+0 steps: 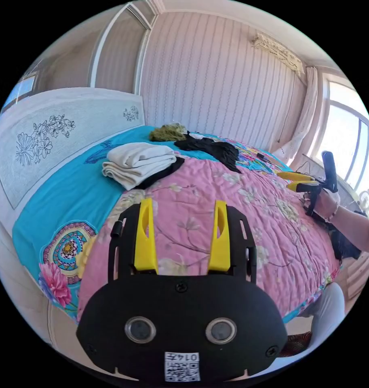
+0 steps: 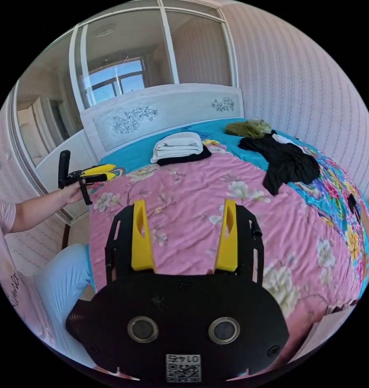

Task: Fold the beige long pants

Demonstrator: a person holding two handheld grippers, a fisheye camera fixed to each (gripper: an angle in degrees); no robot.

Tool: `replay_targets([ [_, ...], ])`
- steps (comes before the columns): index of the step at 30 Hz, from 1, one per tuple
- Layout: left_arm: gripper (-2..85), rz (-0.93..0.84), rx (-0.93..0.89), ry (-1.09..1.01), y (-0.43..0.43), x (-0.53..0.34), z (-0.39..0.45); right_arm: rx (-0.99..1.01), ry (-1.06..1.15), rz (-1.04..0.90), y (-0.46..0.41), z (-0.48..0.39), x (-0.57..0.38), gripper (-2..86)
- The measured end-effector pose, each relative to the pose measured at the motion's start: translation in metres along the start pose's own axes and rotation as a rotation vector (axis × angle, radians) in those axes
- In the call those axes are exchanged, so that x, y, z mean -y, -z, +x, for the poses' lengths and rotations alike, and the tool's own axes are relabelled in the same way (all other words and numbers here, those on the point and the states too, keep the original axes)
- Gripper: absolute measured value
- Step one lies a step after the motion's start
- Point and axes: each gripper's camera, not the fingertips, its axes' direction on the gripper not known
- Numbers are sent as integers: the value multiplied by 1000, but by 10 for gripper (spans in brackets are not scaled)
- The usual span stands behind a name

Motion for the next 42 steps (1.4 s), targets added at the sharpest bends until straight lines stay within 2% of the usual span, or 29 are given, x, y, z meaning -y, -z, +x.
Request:
replay_targets([
  [5,235,-44,83,46,-53,42,-73,31,47,-7,-123,-36,102,248],
  [12,252,-95,76,151,-130,90,-156,48,100,-88,-264,-74,216,290],
  [15,244,-103,85,186,-150,109,-178,10,135,-106,-313,-90,257,263],
  [17,251,-120,29,186,-163,119,-187,-9,106,-91,-342,-95,282,246],
  [20,248,-238,2,143,-189,129,-193,-9,96,-140,-378,-100,304,240],
  [21,242,-300,19,146,-201,132,-197,-16,102,-159,-385,-102,306,239],
  [23,238,-388,19,155,-215,138,-205,-163,118,-108,-398,-114,305,212],
  [25,235,-421,19,158,-220,144,-212,-236,202,-105,-408,-127,303,206],
  [35,225,-440,12,147,-216,151,-246,-189,207,-145,-424,-121,319,129],
  [38,211,-401,-60,214,-200,152,-266,-170,198,-148,-428,-119,319,121],
  [42,180,-240,-204,319,-171,142,-304,-125,170,-161,-431,-112,318,114],
])
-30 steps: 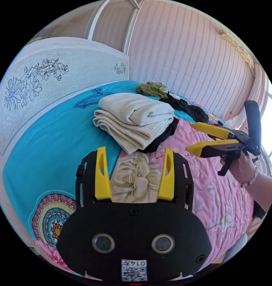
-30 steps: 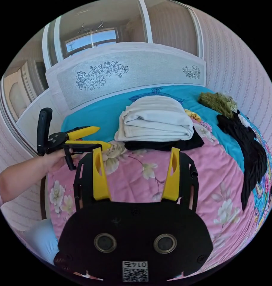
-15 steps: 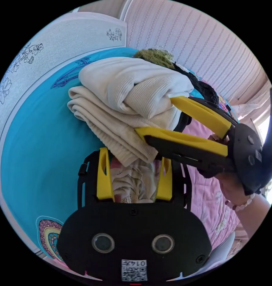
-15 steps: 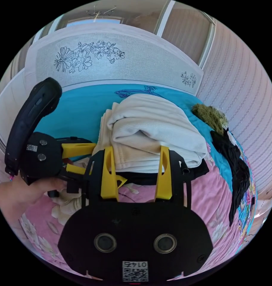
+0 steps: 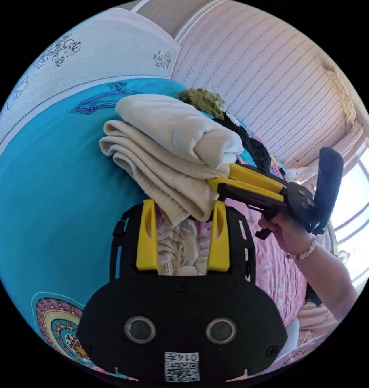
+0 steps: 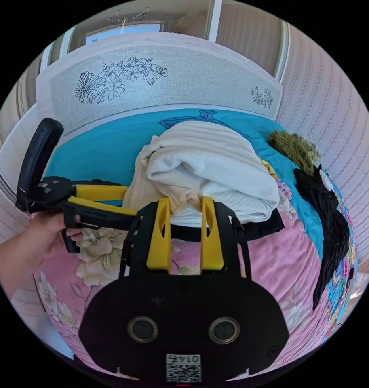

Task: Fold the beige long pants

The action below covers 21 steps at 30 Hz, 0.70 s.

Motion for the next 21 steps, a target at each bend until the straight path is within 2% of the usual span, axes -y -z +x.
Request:
replay_targets([
  [2,172,7,-67,66,2,1,-18,26,-16,-7,-3,3,-2,110],
  [7,148,-37,-61,139,-4,-1,-36,-12,24,-31,-12,-5,-14,93],
  [11,64,29,-145,153,25,-14,-44,-19,30,-33,-9,-5,-29,72],
  [15,55,0,-57,30,62,-21,-4,-47,43,-7,20,-9,-43,58],
  [21,55,3,-58,-180,154,-71,63,10,30,69,119,-6,-89,46],
])
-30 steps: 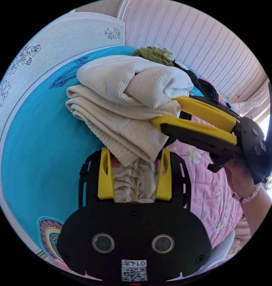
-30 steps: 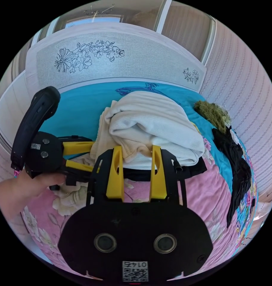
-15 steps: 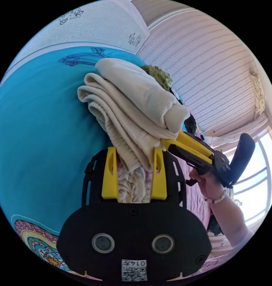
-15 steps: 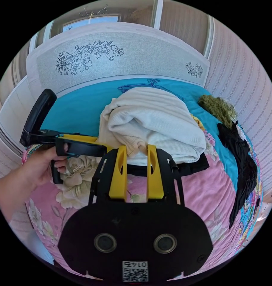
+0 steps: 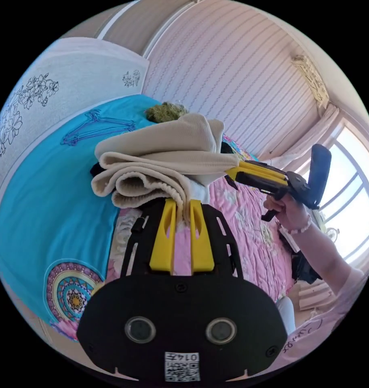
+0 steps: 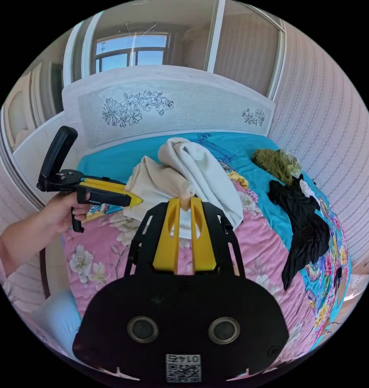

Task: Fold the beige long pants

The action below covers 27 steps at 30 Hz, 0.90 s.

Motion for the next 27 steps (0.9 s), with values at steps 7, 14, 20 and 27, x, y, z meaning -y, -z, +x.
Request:
replay_targets([
  [7,74,-139,-113,-33,76,-200,65,280,-165,124,154,-42,-190,50],
  [14,71,-175,-200,347,67,-364,32,11,-484,-115,168,-112,-407,57],
  [20,105,-90,-116,327,81,-359,32,-104,-529,-17,198,-129,-446,107],
  [27,112,-46,-120,385,83,-365,23,43,-454,10,177,-163,-437,172],
])
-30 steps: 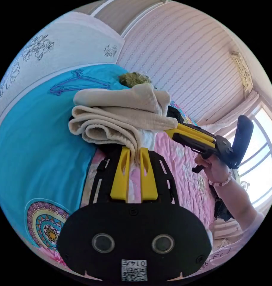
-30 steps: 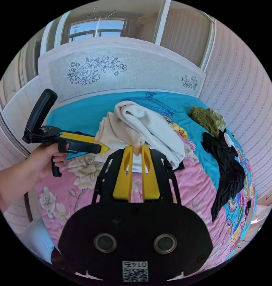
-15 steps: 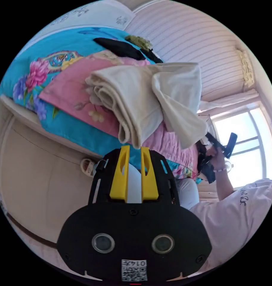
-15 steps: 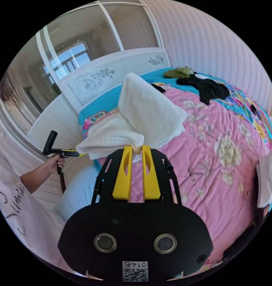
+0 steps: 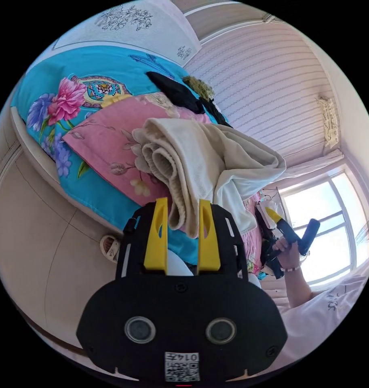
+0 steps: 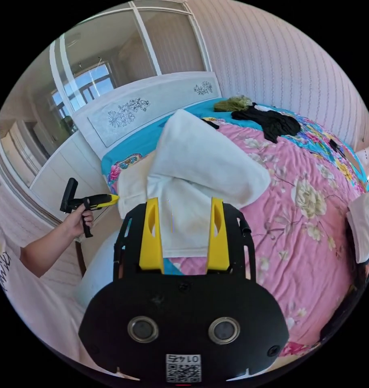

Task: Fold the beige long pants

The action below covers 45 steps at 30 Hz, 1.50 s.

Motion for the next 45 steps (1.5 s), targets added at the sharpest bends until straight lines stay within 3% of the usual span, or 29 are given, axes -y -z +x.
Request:
replay_targets([
  [2,112,-13,-7,15,-2,-7,-2,136,138,-37,-25,-44,-2,178],
  [5,117,12,-4,51,4,-21,-10,56,387,-109,-66,-107,-9,217],
  [10,119,42,73,64,25,-38,-17,-5,362,-230,-120,-138,-27,244],
  [12,120,68,60,83,34,-43,-20,-66,412,-283,-133,-139,-40,230],
  [16,125,96,45,84,41,-46,-16,-90,471,-308,-116,-128,-60,91],
  [18,134,111,14,73,41,-46,-8,-126,459,-295,-99,-119,-66,69],
  [22,151,71,-50,12,23,-36,7,-113,240,-157,-25,-70,-77,60],
  [24,127,-94,24,2,-5,-23,16,-75,126,-111,12,-42,-88,58],
  [28,71,-200,155,3,-14,-17,28,-35,-52,25,109,11,-120,54],
  [31,34,-119,103,-78,15,-13,54,-91,-137,167,190,43,-145,48],
  [36,23,58,117,-435,82,-23,138,-241,-282,406,316,88,-191,36],
  [40,39,16,228,-480,83,-64,124,-371,-383,364,358,115,-235,34],
  [43,51,-181,223,-246,50,-99,60,-455,-516,182,339,143,-266,35],
  [45,48,-174,167,-101,54,-129,28,-477,-592,60,320,154,-282,33],
])
